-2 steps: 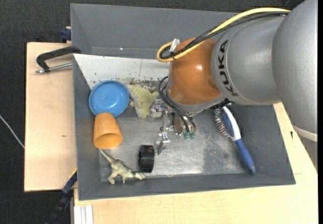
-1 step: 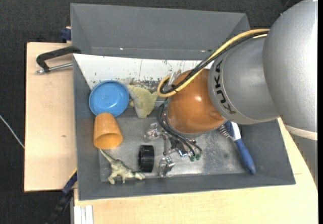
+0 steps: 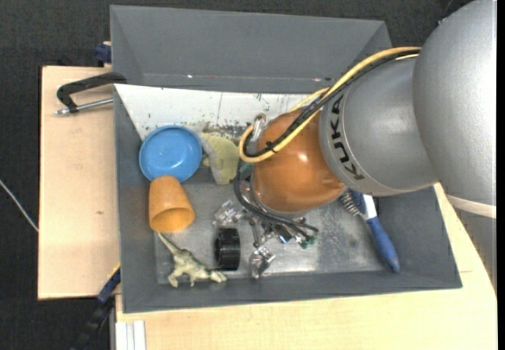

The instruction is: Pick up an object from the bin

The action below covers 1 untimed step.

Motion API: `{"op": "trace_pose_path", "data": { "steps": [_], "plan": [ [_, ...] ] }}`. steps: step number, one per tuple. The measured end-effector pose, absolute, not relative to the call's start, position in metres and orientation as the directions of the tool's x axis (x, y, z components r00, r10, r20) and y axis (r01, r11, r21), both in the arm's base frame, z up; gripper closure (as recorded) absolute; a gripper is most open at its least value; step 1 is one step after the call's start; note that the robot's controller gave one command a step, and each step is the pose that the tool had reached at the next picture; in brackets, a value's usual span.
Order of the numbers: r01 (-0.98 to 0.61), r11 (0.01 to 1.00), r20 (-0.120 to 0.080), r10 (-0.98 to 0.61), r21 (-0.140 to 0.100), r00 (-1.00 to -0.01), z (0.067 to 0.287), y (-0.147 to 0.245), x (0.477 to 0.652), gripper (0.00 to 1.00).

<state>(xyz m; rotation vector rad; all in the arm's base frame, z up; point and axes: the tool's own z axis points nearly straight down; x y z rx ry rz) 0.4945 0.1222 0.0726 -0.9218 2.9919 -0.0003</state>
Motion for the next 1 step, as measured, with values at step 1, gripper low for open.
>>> {"op": "trace_pose_path", "data": {
  "steps": [1],
  "plan": [
    [-0.558,0.830,-0.026,-0.558,-0.014,-0.829,0.0761,0.1197,0.5007,1.00]
  ]
}}
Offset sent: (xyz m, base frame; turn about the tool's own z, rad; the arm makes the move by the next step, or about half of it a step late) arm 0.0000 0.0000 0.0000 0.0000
